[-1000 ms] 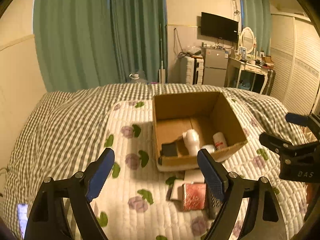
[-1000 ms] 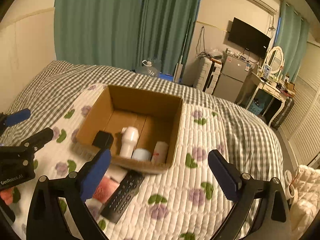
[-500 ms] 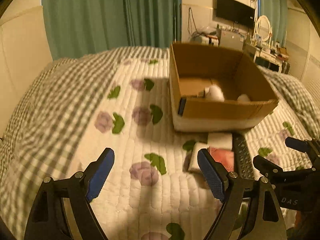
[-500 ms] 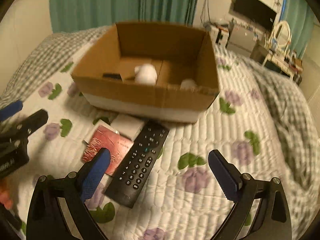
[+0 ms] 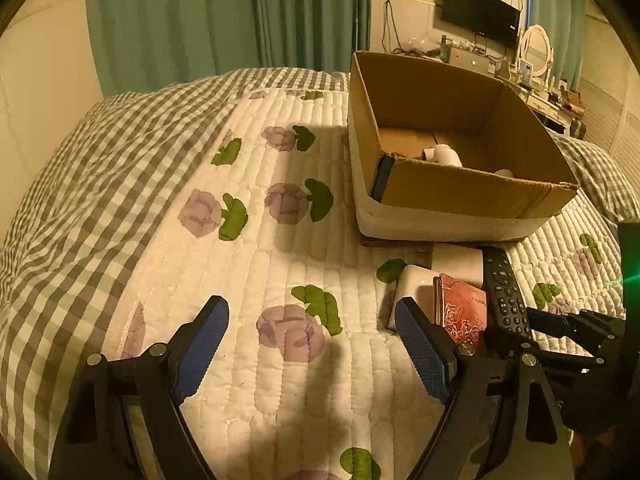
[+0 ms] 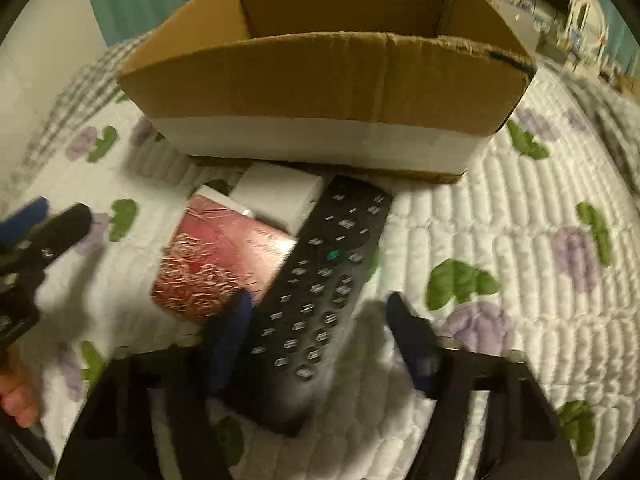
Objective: Organize rigid objects
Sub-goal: 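Grasp the black remote with the right tool, then grasp the pink rose card case with the left tool and lift it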
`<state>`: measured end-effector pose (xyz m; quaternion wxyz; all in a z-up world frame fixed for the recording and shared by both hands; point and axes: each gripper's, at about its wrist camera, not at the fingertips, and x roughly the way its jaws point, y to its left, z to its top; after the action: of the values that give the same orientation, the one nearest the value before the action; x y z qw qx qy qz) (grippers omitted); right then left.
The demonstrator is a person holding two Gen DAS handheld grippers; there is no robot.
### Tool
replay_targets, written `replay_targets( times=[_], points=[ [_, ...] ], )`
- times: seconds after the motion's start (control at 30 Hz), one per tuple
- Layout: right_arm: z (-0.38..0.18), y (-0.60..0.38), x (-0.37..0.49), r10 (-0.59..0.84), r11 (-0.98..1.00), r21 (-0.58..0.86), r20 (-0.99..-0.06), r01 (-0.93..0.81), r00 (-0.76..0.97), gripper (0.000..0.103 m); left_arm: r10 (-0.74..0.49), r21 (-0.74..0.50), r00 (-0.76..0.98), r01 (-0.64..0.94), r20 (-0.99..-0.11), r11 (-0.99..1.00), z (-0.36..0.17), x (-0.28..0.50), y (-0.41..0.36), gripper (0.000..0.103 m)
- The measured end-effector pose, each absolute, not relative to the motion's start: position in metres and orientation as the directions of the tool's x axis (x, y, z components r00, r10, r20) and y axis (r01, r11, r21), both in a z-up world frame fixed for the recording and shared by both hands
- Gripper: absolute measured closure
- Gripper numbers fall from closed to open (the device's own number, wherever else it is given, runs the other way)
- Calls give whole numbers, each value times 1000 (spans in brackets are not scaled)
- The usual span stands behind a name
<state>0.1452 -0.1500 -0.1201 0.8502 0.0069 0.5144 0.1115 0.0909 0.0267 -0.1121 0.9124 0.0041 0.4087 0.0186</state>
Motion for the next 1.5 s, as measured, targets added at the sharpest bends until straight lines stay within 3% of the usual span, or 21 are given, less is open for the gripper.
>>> replay_targets(
  times=[0.2,0.6,0.77,0.83,0.9,1.03,1.17,1.27,1.37,1.5],
  points=[
    [-110,-159,125,116,982,22,-849,-186,515,61,-1,18,655,22,-755,1000,-112,87,13,16],
    [-97,-200,110,117,991,59,-830,-122,545,62,-108,-23,587,149,-802,989,-135,97,-35,18],
    [-85,-207,111,64,995,9,-814,-97,577,62,-133,-10,571,213,-810,977,-142,100,-56,18],
    [-83,-206,113,52,995,-5,-812,-95,581,62,-137,-6,565,228,-814,974,-144,102,-63,21],
    [-84,-209,114,60,996,8,-815,-93,576,62,-159,-26,542,246,-825,969,-147,105,-69,33],
    [-85,-209,116,70,995,20,-817,-93,573,62,-66,108,571,265,-818,958,-155,104,-88,33],
    [-85,-209,115,72,995,23,-818,-93,570,62,-25,158,597,253,-802,954,-158,106,-101,34],
    [-86,-209,115,72,995,24,-820,-93,568,62,-12,167,617,232,-787,958,-154,102,-102,59],
    [-85,-209,114,77,995,30,-815,-90,575,62,-78,57,607,200,-791,978,-142,102,-82,78],
    [-84,-208,114,78,995,31,-811,-91,580,62,-160,-21,587,236,-793,971,-132,98,-69,84]
  ],
)
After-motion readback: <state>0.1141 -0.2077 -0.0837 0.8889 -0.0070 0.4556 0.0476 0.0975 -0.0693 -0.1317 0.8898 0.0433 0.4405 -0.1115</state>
